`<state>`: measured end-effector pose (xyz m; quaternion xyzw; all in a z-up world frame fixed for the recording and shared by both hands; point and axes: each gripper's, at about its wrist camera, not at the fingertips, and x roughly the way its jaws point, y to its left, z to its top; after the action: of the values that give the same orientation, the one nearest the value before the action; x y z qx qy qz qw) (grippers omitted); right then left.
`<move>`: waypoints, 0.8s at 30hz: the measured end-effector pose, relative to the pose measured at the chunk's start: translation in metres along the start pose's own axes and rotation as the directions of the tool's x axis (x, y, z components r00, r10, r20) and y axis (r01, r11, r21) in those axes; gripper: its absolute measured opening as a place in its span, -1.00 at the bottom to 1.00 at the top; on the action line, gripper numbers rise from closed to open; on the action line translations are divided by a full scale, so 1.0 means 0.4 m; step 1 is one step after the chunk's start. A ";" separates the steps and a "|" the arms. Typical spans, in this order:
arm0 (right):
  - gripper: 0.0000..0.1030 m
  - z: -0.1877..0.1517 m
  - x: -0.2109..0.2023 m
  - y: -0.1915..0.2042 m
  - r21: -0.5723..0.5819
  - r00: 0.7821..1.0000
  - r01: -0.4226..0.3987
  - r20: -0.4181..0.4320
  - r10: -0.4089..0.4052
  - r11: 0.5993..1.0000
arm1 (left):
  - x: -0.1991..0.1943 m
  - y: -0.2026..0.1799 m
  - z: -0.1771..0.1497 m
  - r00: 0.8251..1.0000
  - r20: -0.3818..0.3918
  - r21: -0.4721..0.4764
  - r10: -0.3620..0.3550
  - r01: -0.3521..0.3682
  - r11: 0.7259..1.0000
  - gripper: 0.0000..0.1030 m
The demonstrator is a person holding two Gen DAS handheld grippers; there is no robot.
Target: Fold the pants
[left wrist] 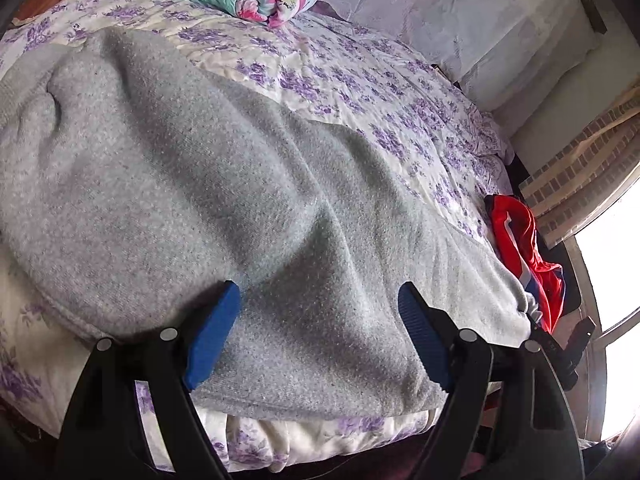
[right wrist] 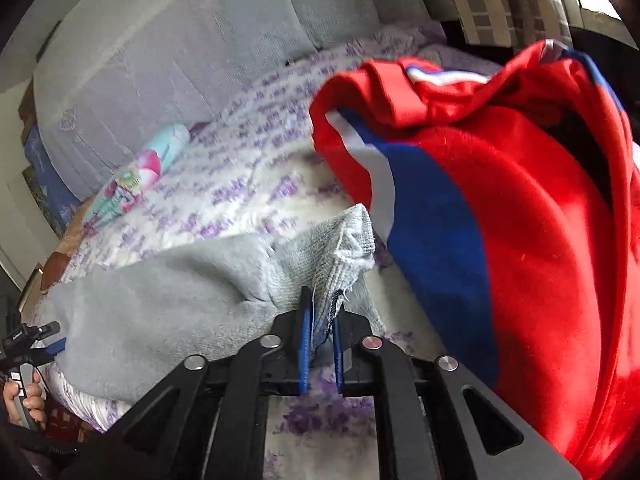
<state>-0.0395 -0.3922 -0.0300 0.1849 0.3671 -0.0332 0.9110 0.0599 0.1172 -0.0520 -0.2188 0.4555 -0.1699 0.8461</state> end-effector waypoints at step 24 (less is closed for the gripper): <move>0.21 0.106 0.024 0.435 -0.437 0.976 -0.212 -0.145 0.164 0.874 | -0.173 0.030 -0.022 0.940 0.185 0.072 0.285 -0.303 0.950 0.80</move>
<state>0.0294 -0.2451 0.0459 0.0056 0.3918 0.1507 0.9076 0.0173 0.1592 -0.0145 -0.1199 0.3991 -0.0443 0.9080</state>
